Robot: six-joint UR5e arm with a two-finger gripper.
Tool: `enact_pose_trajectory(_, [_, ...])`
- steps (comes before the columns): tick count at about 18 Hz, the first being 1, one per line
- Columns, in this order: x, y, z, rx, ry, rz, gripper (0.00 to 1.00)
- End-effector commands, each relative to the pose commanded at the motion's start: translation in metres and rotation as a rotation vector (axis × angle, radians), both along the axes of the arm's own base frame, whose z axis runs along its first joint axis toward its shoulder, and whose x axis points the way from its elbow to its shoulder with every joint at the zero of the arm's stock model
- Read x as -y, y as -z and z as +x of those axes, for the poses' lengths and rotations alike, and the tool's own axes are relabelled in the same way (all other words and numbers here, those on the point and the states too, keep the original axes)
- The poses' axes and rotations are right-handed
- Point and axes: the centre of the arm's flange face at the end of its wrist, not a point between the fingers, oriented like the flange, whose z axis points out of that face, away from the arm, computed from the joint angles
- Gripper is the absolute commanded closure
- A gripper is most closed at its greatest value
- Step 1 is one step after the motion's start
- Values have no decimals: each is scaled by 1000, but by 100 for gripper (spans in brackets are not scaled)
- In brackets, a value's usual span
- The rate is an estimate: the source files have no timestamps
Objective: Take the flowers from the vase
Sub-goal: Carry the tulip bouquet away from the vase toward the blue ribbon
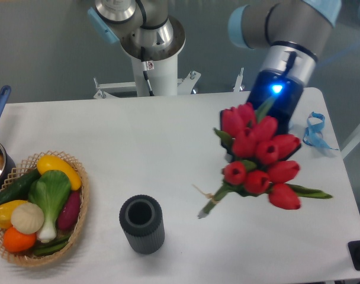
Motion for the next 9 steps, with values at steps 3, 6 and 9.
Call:
enact_pose_trajectory(3, [4, 1, -3, -5, -8, -4, 61])
enact_pose_trajectory(6, [21, 13, -10, -3, -24, -10, 61])
enact_pose_trajectory(9, [30, 23, -13, -2, -30, -17, 61])
